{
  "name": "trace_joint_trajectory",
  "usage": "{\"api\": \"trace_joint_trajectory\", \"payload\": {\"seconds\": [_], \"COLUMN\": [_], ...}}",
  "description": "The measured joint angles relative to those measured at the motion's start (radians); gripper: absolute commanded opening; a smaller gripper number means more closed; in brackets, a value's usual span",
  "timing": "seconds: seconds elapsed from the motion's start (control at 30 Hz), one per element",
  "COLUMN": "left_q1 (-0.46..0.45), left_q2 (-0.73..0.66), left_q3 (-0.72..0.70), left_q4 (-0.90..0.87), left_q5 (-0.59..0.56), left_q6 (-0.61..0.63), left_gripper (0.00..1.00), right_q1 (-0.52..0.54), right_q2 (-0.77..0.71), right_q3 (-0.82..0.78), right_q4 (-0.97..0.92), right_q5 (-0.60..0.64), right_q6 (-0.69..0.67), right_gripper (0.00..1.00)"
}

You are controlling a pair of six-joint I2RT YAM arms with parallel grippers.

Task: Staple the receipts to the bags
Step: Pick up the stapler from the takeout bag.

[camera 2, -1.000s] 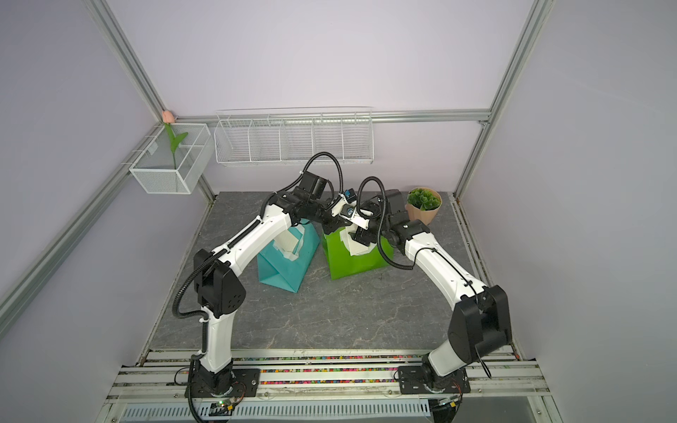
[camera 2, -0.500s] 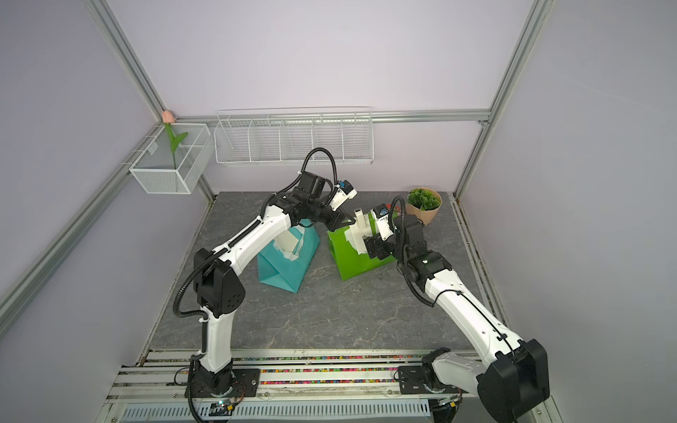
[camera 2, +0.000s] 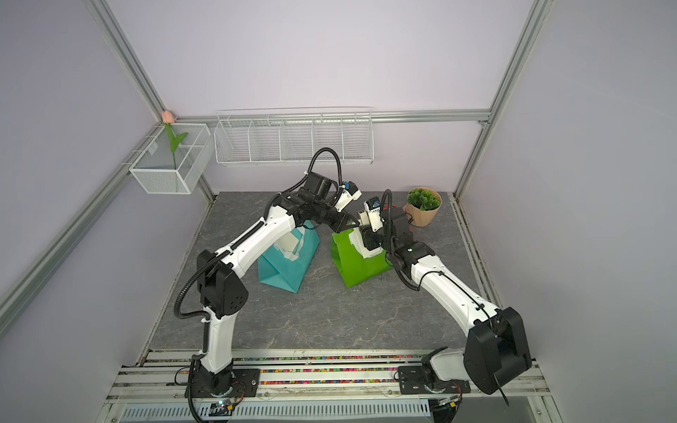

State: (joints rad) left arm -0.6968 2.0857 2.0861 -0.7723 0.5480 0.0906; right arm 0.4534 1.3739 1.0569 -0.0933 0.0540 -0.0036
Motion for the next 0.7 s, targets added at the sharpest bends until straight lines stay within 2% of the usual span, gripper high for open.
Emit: {"api": "trace_joint_trajectory", "payload": {"seconds": [0.07, 0.1, 0.4, 0.53, 0.6, 0.63, 0.67, 0.7], "left_q1": [-0.002, -0.003, -0.007, -0.008, -0.006, -0.006, -0.005, -0.005], "left_q2": [0.004, 0.006, 0.047, 0.085, 0.095, 0.096, 0.096, 0.096], "left_q3": [0.008, 0.014, 0.088, 0.116, 0.125, 0.128, 0.129, 0.129], "left_q4": [-0.017, -0.024, -0.098, -0.097, -0.093, -0.093, -0.091, -0.091], "left_q5": [-0.009, -0.014, -0.059, -0.069, -0.072, -0.078, -0.082, -0.086], "left_q6": [0.001, 0.003, 0.04, 0.038, 0.034, 0.029, 0.026, 0.024], "left_gripper": [0.0, 0.0, 0.0, 0.0, 0.18, 0.3, 0.5, 0.62], "right_q1": [0.0, 0.0, -0.019, -0.023, -0.027, -0.032, -0.038, -0.047], "right_q2": [0.006, 0.009, 0.001, -0.048, -0.084, -0.101, -0.127, -0.157], "right_q3": [0.002, 0.004, 0.032, 0.066, 0.101, 0.115, 0.127, 0.134], "right_q4": [0.005, 0.006, 0.01, 0.013, -0.012, -0.029, -0.052, -0.087], "right_q5": [-0.005, -0.006, -0.016, 0.039, 0.086, 0.109, 0.136, 0.166], "right_q6": [-0.002, -0.003, 0.001, 0.02, 0.035, 0.046, 0.063, 0.084], "right_gripper": [0.33, 0.29, 0.09, 0.07, 0.06, 0.06, 0.07, 0.07]}}
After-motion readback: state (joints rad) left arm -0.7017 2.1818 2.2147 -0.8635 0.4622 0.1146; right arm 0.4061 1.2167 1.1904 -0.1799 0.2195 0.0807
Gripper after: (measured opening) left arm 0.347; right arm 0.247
